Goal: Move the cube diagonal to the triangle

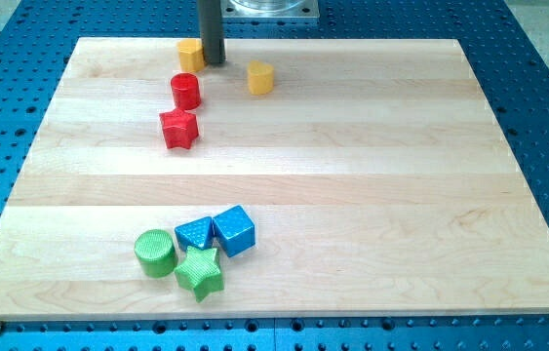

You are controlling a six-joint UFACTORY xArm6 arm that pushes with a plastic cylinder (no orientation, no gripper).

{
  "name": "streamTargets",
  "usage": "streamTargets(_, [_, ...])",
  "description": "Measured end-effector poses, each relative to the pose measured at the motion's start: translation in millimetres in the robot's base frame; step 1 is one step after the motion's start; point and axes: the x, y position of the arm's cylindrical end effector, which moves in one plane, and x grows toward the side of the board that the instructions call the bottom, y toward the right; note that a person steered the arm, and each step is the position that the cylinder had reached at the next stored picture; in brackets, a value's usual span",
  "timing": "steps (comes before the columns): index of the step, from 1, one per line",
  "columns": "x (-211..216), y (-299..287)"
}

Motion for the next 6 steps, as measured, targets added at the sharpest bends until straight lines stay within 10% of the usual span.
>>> streamTargets(2, [28, 135])
streamTargets(6, [90, 41])
